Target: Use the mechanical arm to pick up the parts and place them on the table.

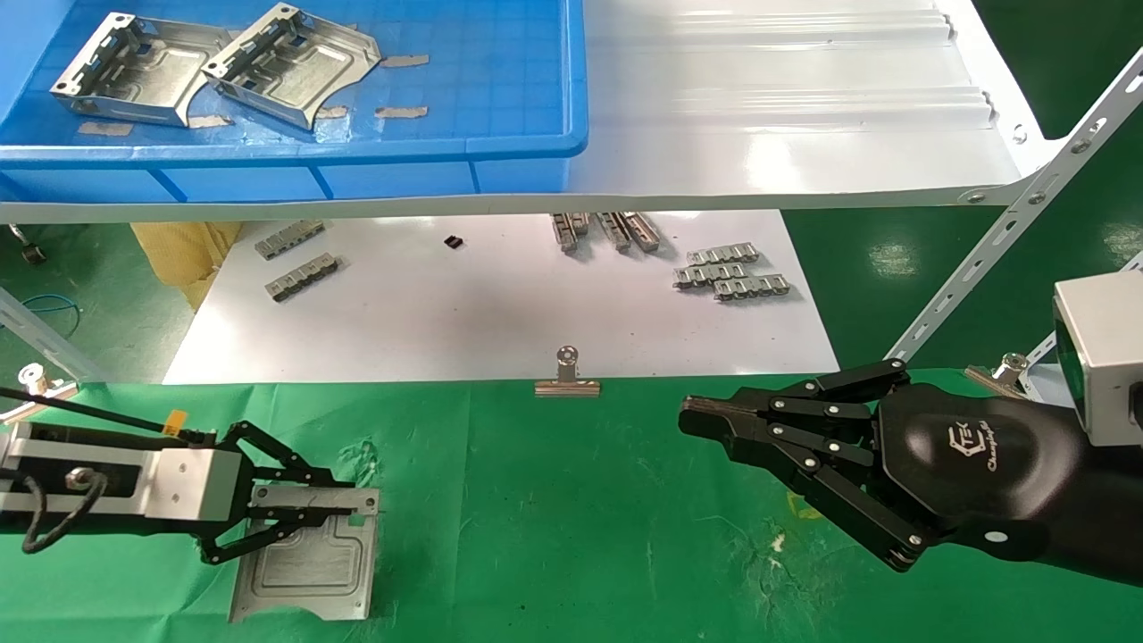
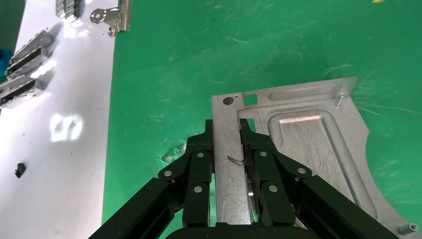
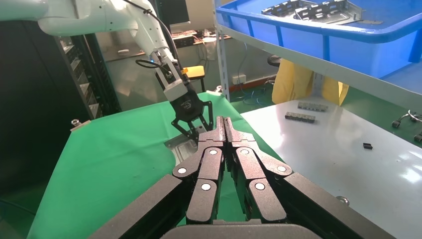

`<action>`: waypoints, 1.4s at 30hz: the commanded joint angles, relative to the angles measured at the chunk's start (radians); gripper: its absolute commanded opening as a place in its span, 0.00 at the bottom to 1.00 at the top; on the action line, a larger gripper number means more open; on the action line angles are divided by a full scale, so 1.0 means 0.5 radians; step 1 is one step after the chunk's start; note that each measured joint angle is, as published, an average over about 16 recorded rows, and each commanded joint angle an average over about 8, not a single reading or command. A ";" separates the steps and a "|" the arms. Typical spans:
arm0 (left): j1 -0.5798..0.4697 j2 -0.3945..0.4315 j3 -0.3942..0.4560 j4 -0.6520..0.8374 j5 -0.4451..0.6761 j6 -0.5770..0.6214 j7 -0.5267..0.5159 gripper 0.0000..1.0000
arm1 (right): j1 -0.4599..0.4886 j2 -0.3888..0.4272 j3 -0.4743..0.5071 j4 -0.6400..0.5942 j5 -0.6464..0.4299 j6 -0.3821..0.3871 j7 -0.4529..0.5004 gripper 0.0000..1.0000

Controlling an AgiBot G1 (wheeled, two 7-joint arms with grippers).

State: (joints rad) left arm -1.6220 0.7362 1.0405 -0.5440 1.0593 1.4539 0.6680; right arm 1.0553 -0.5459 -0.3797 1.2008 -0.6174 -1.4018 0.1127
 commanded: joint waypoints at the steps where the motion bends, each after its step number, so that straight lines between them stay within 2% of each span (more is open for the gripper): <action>1: 0.010 0.015 0.003 0.022 0.005 -0.015 0.011 0.27 | 0.000 0.000 0.000 0.000 0.000 0.000 0.000 0.00; 5: 0.020 0.035 0.005 0.054 0.011 -0.037 0.032 0.77 | 0.000 0.000 0.000 0.000 0.000 0.000 0.000 0.00; 7: 0.023 0.042 0.006 0.067 0.016 -0.048 0.048 0.94 | 0.000 0.000 0.000 0.000 0.000 0.000 0.000 0.00; 8: 0.024 0.045 0.006 0.073 0.018 -0.052 0.055 0.99 | 0.000 0.000 0.000 0.000 0.000 0.000 0.000 0.00; 20: 0.015 0.047 -0.006 0.130 0.006 -0.041 0.115 1.00 | 0.000 0.000 0.000 0.000 0.000 0.000 0.000 0.00; 27: -0.003 -0.010 -0.068 0.115 -0.175 0.162 -0.012 1.00 | 0.000 0.000 0.000 0.000 0.000 0.000 0.000 0.01; 28: 0.003 -0.022 -0.080 0.102 -0.224 0.196 -0.049 1.00 | 0.000 0.000 0.000 0.000 0.000 0.000 0.000 0.11; 35: 0.129 -0.129 -0.124 -0.102 -0.661 0.281 -0.390 1.00 | 0.000 0.000 0.000 0.000 0.000 0.000 0.000 0.98; 38: 0.176 -0.158 -0.150 -0.170 -0.768 0.285 -0.502 1.00 | 0.000 0.000 0.000 0.000 0.000 0.000 0.000 1.00; 42: 0.217 -0.165 -0.218 -0.234 -0.771 0.286 -0.570 1.00 | 0.000 0.000 0.000 0.000 0.000 0.000 0.000 1.00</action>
State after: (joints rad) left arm -1.5080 0.6540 0.9254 -0.6672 0.6767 1.5931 0.3796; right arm 1.0553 -0.5459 -0.3797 1.2008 -0.6174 -1.4018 0.1127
